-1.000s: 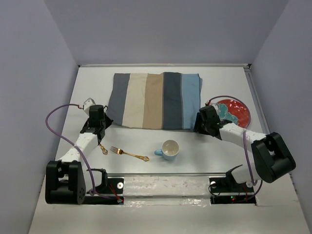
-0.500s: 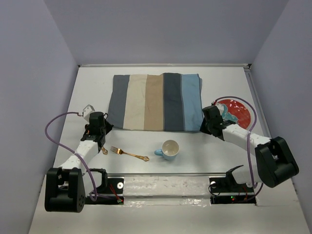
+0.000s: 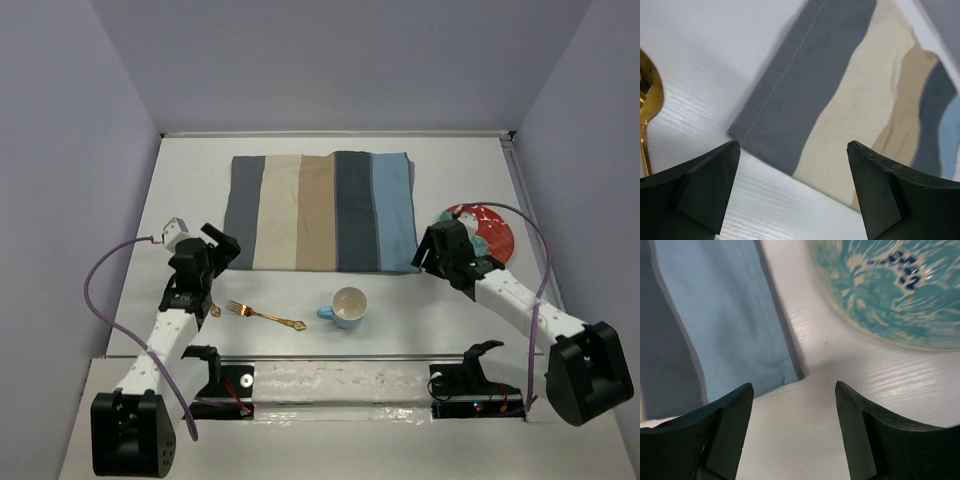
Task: Set the dinner table for one person
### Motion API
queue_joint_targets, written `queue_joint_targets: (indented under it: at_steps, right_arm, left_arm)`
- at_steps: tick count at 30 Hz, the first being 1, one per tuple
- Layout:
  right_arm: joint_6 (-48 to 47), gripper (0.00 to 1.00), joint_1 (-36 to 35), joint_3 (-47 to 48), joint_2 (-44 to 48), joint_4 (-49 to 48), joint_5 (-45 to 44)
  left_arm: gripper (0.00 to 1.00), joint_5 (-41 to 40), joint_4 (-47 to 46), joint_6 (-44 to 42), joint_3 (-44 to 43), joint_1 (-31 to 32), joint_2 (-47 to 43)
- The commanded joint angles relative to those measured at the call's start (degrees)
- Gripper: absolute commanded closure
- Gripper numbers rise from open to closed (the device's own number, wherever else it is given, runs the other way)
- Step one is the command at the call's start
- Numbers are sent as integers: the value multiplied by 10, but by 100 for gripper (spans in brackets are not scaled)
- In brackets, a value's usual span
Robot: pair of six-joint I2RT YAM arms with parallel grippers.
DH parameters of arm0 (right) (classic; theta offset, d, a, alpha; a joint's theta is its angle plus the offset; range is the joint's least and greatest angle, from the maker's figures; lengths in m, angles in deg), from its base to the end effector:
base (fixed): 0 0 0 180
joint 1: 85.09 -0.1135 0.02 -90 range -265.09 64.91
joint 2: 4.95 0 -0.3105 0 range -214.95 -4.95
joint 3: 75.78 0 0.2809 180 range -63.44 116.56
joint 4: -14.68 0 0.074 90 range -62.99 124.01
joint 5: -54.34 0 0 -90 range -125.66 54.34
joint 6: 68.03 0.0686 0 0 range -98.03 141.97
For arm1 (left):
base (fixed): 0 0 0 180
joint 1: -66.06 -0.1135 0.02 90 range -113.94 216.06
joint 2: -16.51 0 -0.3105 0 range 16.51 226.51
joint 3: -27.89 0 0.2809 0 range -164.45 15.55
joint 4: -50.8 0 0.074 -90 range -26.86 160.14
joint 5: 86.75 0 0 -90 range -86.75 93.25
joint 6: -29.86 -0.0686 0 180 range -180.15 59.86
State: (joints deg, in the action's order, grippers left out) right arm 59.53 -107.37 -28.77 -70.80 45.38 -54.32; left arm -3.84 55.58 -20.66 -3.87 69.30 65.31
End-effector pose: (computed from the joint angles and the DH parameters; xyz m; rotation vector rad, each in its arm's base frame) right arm 0.2387 0.0741 0.2004 0.4580 2.3335 0.0983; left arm 0.2161 -0.0038 0.2120 -0.6895 1.8421 -0.3710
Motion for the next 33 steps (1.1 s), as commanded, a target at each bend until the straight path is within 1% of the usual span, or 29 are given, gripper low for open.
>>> queue_joint_targets:
  at_steps: [1,2,4,6,7,8,9,11,12,13,14,15,16,17,19,20,22,24,29,32,33]
  right_arm:
    - [5,27,68,30,85,11,4]
    - [8,27,116,29,116,11,16]
    - [8,27,162,29,148,12,34]
    - [8,24,209,28,176,14,43]
    - [11,21,255,24,196,12,55]
    - [13,21,277,23,199,12,61]
    - [16,18,325,22,195,12,70]
    - [21,18,371,14,184,0,116]
    - [21,18,393,9,176,-5,133]
    - [26,17,435,5,162,-14,166]
    - [31,17,458,0,155,-20,180]
    - [36,16,481,-8,150,-32,229]
    - [37,16,505,-11,145,-38,251]
    - [38,14,543,-14,141,-43,268]
    - [36,14,566,-24,139,-46,280]
    - [33,13,580,-29,135,-48,286]
    - [29,13,580,-43,130,-51,282]
    - [29,13,585,-60,124,-71,282]
    - [46,12,590,-106,89,-132,320]
    - [59,13,595,-123,58,-198,354]
    - [64,13,595,-124,48,-207,361]
  left_arm:
    - [1,34,-4,-11,-78,-1,-74]
    - [1,44,-4,-20,-92,0,-81]
    - [1,93,-5,-35,-122,5,-88]
    - [1,130,-5,-62,-166,8,-95]
    - [1,177,-4,-71,-191,10,-99]
    - [1,202,-4,-80,-202,11,-102]
    - [1,243,-1,-99,-212,12,-106]
    - [1,281,10,-137,-231,36,-120]
    - [1,281,11,-137,-235,49,-126]
    - [1,295,20,-167,-236,66,-130]
    - [1,301,24,-183,-238,100,-141]
    - [1,314,30,-213,-236,116,-149]
    - [1,313,36,-214,-232,131,-157]
    - [1,295,44,-240,-230,158,-177]
    - [1,268,59,-265,-222,185,-200]
    - [1,250,60,-280,-205,211,-224]
    - [1,204,68,-287,-190,225,-244]
    - [1,173,75,-297,-197,235,-252]
    - [1,165,89,-298,-194,253,-263]
    - [1,166,90,-298,-193,255,-263]
    - [1,166,90,-298,-193,256,-263]
